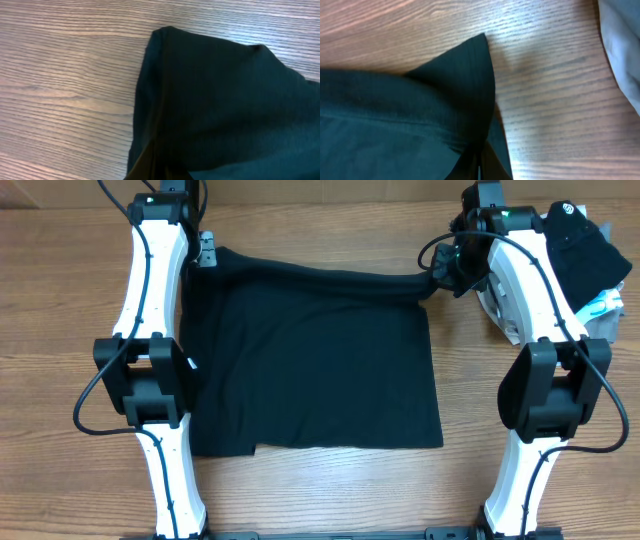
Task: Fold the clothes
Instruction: 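Hold the top edge with both grippers and fold it downward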
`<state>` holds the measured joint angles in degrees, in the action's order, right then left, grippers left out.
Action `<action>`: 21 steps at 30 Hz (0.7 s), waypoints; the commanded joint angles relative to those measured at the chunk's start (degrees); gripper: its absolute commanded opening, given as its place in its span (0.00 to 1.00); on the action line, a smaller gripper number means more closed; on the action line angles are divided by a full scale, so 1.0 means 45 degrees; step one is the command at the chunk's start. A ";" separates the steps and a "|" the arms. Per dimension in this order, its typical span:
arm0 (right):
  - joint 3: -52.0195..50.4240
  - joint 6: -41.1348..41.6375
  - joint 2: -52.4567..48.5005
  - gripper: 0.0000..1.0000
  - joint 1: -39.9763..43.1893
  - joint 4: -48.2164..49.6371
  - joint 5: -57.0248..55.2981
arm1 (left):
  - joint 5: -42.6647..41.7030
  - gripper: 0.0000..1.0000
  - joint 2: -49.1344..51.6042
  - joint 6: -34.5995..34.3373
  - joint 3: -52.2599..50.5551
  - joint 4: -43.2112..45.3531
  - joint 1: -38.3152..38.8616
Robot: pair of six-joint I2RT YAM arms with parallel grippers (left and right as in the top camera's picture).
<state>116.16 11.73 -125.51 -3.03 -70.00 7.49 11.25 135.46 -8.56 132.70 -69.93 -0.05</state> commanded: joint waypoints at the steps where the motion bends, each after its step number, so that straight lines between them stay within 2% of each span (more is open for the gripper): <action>1: 0.1457 -0.0393 -0.0039 0.04 0.0044 0.0015 0.0257 | -0.0136 0.04 -0.0393 0.0287 0.0758 -0.0087 -0.0491; 7: 0.2288 -0.1015 -0.0053 0.04 0.0102 0.2084 0.0253 | -0.0194 0.04 -0.0559 0.0442 0.2832 0.0238 -0.0962; 13: 0.2288 -0.1574 -0.0092 0.04 0.0102 0.4464 0.0209 | -0.0189 0.04 -0.0544 0.0597 0.3045 0.1666 -0.0986; 16: 0.2288 -0.1613 -0.0092 0.04 0.0102 0.4517 0.0209 | -0.0189 0.04 -0.0544 0.0680 0.3045 0.1923 -0.1001; 21: 0.2293 -0.1569 -0.0063 0.04 0.0102 0.3177 0.0253 | -0.0500 0.04 -0.0559 0.0670 0.3050 0.0777 -0.1001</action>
<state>124.95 5.26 -125.95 -3.03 -53.78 8.97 9.93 134.91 -6.81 144.86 -64.55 -4.16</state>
